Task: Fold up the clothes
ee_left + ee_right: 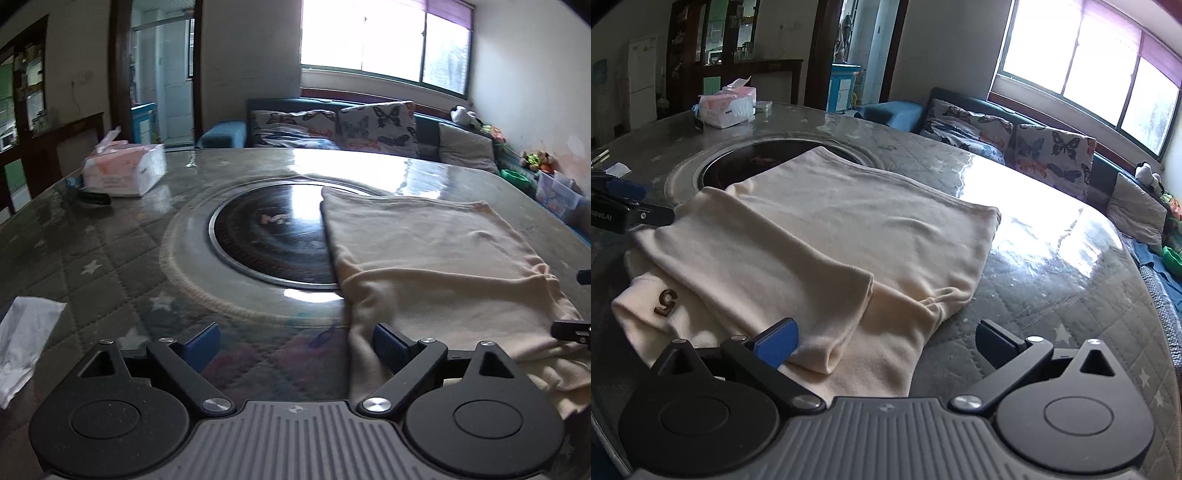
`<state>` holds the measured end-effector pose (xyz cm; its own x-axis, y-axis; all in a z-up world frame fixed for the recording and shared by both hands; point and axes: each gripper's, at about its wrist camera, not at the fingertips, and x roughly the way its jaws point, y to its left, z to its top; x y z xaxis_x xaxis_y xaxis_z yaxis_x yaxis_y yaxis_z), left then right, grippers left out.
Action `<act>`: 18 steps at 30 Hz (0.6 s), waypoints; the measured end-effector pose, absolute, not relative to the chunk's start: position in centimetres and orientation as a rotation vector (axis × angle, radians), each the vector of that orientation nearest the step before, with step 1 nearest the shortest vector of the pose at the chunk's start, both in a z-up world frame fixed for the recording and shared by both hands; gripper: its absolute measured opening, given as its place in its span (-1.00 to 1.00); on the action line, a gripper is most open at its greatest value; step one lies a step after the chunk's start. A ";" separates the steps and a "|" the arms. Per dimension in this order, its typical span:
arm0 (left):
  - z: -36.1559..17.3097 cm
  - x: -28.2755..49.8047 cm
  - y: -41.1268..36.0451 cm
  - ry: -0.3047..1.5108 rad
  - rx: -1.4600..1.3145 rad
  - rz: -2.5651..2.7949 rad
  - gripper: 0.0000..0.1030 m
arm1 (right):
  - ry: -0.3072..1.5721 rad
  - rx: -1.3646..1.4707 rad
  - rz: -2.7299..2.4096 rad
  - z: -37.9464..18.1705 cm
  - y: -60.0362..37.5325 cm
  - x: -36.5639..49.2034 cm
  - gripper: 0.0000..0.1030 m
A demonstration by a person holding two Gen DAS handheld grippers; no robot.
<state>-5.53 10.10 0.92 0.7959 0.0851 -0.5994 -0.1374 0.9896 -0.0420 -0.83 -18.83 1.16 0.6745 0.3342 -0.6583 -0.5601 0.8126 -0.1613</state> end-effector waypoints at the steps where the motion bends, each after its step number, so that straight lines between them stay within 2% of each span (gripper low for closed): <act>1: 0.9 -5.7 10.6 0.636 -0.090 0.134 0.78 | 0.657 -0.369 0.515 1.1 -18.8 -0.9 1.00; 18: 0.1 -8.3 24.5 0.651 -0.164 0.428 0.82 | 0.665 -0.367 0.517 0.9 -17.7 -0.7 1.00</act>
<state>-8.26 24.54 0.14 0.7120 0.3332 -0.6180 -0.4348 0.9004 -0.0155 -0.70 -17.69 0.87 0.6696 0.3339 -0.6634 -0.5610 0.8128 -0.1572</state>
